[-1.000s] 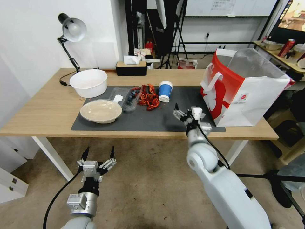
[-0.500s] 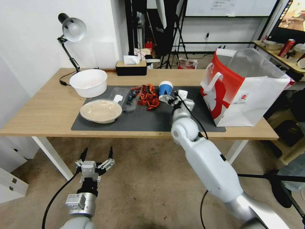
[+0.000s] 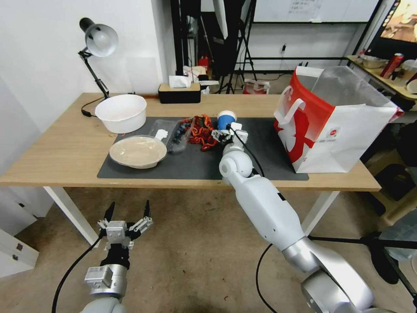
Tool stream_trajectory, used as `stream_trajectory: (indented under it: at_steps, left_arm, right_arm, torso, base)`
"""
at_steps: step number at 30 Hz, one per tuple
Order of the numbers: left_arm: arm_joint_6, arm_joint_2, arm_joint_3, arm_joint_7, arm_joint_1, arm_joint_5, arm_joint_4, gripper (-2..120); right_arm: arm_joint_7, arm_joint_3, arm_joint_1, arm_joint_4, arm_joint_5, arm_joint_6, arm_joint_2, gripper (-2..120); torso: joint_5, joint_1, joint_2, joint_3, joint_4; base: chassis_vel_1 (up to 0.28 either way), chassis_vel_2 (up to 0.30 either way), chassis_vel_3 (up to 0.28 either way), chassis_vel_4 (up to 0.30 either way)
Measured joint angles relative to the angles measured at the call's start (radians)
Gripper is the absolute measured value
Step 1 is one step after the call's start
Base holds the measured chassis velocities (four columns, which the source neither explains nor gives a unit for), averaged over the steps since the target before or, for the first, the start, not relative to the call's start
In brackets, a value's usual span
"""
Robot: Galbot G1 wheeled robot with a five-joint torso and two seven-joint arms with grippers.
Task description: Pick up the trash from the table and place it into the takeout bag.
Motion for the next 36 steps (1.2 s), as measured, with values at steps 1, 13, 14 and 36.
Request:
stream_trajectory:
  at_steps: [1,13,14,36]
  left_arm:
    - [0.000,0.000,0.000,0.000,0.000,0.000,0.000,100]
    - [-0.004,0.001,0.001,0.000,0.000,0.001,0.003,100]
    - [-0.005,0.001,0.001,0.000,0.000,0.002,0.003,100]
    - [-0.013,0.001,0.001,0.000,0.011,0.007,-0.004,100]
  right_arm:
    - [-0.002,-0.002,0.003,-0.005,0.001,0.001,0.000,100]
    - [-0.007,-0.011,0.007,-0.026,0.014,-0.004,0.004,59]
    - [-0.005,-0.011,0.002,-0.023,0.012,-0.004,0.004,52]
    - [-0.113,0.048,-0.096,0.353,-0.021,0.090,-0.129,4]
  torso:
    - [0.0000,0.000,0.000,0.000,0.0000]
    - [0.0000,0.000,0.000,0.000,0.0000]
    - [0.0001,0.000,0.000,0.000,0.0000]
    - [0.0002,0.000,0.000,0.000,0.0001]
  base:
    - [0.000,0.000,0.000,0.000]
    - [0.000,0.000,0.000,0.000]
    - [0.000,0.000,0.000,0.000]
    - [0.000,0.000,0.000,0.000]
